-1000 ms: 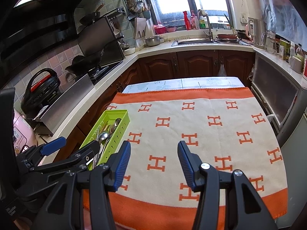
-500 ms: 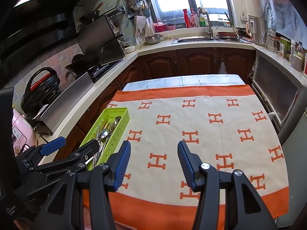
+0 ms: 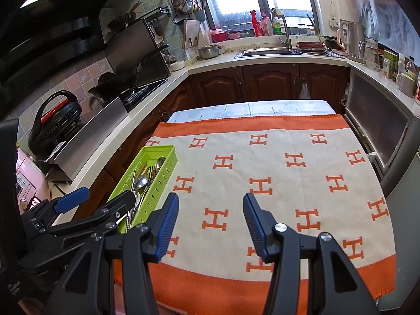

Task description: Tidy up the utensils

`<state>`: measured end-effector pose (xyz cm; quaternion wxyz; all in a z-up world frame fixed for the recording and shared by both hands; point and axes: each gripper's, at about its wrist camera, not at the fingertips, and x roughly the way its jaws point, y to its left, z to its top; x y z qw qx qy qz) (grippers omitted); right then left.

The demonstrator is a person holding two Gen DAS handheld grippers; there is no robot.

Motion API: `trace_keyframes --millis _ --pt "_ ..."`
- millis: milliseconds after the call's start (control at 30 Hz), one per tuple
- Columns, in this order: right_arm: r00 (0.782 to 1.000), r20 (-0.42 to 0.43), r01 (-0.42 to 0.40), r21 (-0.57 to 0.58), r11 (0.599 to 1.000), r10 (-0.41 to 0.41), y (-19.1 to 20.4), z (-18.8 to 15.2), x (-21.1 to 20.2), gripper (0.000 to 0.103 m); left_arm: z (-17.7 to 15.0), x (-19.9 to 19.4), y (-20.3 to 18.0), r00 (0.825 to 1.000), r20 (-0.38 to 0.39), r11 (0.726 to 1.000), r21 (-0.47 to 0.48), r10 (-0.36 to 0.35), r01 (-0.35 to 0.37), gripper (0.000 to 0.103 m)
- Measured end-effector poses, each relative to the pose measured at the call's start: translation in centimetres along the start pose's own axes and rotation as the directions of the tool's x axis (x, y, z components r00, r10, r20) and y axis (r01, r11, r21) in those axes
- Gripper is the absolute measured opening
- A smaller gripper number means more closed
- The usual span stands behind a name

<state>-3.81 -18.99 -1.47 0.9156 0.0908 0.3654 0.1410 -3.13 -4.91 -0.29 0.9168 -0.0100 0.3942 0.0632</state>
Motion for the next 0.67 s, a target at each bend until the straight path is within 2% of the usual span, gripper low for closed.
trace_keyframes --millis 667 --pt "1.000 -0.015 -0.012 0.018 1.000 0.012 -0.2 -1.0 0.7 0.051 -0.2 0.4 0.0 1.000 -0.010 1.000 0.005 0.017 -0.017 0.082"
